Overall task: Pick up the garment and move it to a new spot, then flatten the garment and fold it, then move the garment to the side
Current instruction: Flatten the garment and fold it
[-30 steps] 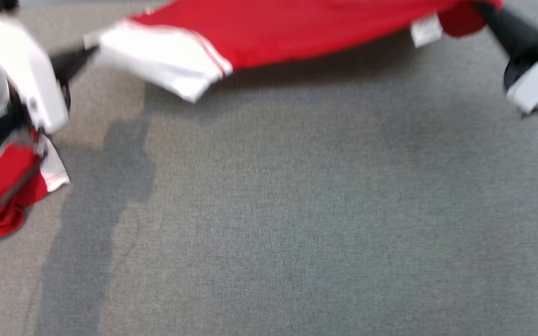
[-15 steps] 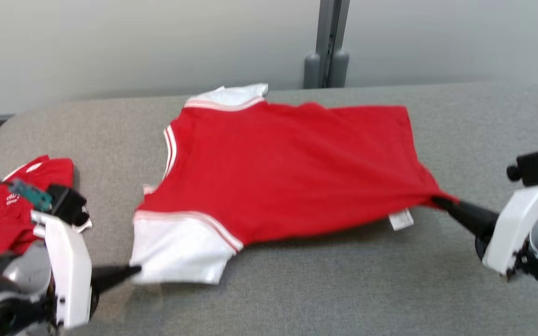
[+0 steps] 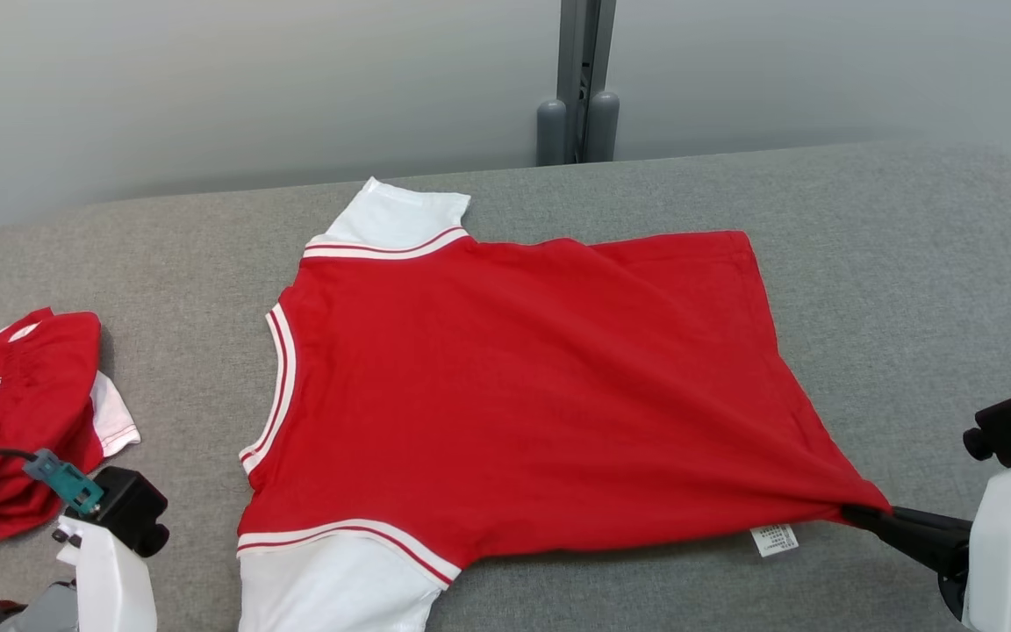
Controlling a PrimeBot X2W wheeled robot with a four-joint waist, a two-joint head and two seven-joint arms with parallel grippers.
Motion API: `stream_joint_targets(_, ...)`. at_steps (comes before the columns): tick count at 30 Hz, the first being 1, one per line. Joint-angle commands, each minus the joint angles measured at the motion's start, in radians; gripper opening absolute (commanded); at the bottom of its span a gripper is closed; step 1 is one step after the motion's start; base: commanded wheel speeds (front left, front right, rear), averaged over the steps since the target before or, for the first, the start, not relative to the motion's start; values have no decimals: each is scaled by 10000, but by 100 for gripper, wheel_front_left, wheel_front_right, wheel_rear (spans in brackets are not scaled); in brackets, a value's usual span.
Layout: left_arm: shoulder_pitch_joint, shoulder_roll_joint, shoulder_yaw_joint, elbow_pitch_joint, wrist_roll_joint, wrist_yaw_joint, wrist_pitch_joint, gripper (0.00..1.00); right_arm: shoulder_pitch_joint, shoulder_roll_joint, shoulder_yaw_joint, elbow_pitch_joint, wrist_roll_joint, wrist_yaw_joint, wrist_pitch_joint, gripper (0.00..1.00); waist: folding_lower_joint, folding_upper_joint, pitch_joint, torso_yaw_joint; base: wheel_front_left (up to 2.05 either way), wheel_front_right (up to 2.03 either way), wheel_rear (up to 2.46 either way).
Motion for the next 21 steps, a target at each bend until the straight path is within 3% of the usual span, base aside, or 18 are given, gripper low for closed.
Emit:
stream_joint_targets(1, -52, 124, 153, -50, -105, 49, 42, 0, 103, -68, -120, -36, 18, 1, -89, 0, 0, -1, 108, -51, 0, 0, 0)
stream_joint_targets(8, -1101, -56, 456, 467, -575, 214, 717, 0, -357, 228, -509, 128, 510, 1, 133, 0, 0, -1, 656, -71, 0, 0, 0)
stream_joint_targets(15, -4072, -1382, 568, 2594, -569, 569, 1961, 0, -1475, 816, -1133, 722, 1844, 3, 1322, 0, 0, -1, 1752, -142, 0, 0, 0)
stream_joint_targets(21, -5812, -2319, 605, 4326, -176, 725, 1965, 0, -1936, 1061, -1578, 1158, 2314, 3, 1473, 0, 0, -1, 2363, -230, 0, 0, 0)
